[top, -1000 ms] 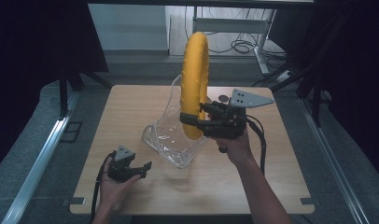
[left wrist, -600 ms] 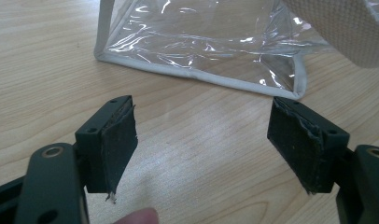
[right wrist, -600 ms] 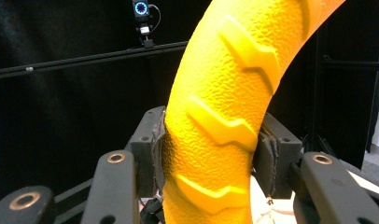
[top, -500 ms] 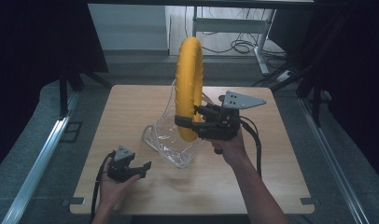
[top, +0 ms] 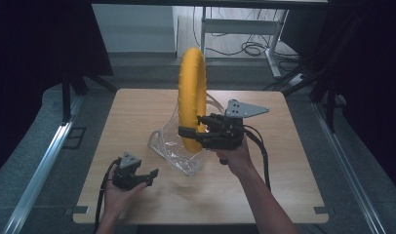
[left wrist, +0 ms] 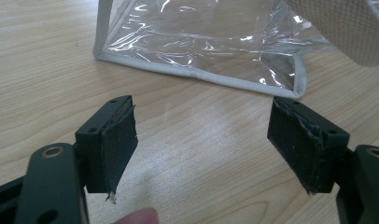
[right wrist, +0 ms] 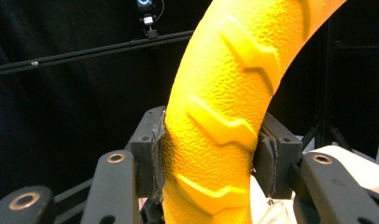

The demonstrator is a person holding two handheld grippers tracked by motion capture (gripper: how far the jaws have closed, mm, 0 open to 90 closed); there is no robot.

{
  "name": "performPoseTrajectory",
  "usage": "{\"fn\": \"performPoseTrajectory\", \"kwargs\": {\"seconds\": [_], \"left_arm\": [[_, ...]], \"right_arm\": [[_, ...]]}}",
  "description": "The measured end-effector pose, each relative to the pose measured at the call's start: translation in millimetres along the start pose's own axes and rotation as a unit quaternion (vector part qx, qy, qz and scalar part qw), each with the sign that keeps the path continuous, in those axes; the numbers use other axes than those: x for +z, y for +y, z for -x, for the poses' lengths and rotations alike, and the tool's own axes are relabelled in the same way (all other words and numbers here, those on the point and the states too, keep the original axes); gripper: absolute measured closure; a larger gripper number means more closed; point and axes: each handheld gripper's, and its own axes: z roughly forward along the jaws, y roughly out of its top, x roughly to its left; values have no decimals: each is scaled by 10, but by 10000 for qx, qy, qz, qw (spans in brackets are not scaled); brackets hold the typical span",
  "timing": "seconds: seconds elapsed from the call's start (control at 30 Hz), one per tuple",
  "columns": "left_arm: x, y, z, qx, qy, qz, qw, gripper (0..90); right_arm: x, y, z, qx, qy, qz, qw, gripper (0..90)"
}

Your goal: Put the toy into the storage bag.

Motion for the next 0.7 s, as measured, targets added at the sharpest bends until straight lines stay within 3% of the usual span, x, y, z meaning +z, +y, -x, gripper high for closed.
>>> {"fn": "performPoseTrajectory", "kwargs": {"seconds": [0.7], "left_arm": [[11, -3, 2, 13, -12, -13, 10000, 239]], "right_arm": [[77, -230, 71, 202, 77, -151, 9997, 505]]}}
